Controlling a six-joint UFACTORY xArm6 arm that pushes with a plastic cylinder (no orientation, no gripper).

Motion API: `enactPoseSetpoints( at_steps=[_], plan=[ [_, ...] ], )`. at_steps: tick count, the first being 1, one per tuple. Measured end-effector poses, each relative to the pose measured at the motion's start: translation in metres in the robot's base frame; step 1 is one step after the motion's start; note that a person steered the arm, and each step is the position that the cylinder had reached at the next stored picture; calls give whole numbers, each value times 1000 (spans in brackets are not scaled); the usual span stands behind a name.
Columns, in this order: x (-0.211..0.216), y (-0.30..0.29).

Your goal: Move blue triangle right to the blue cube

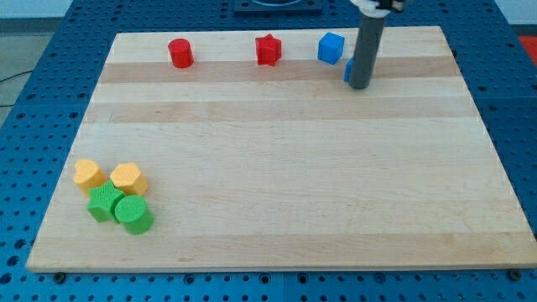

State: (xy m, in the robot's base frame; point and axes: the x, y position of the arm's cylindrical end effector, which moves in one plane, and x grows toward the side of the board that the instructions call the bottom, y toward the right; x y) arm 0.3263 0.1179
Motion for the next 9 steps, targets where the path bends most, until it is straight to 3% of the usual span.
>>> enactPoseSetpoints(
  at_steps=[1, 4, 6, 9],
  plan=[
    [-13, -18],
    [-23, 25],
    [-43, -11],
    [-51, 20]
  ],
)
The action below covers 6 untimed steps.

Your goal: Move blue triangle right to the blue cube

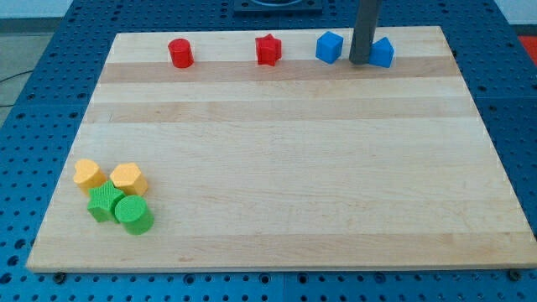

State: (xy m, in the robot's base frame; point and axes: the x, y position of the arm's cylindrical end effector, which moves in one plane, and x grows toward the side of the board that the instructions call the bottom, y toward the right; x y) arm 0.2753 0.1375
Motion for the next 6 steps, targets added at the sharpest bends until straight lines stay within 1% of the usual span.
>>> enactPoseSetpoints(
  at_steps=[1, 2, 3, 4, 5, 6],
  plan=[
    [6, 0],
    [20, 0],
    [21, 25],
    [17, 56],
    [-5, 58],
    [-4, 51]
  ],
)
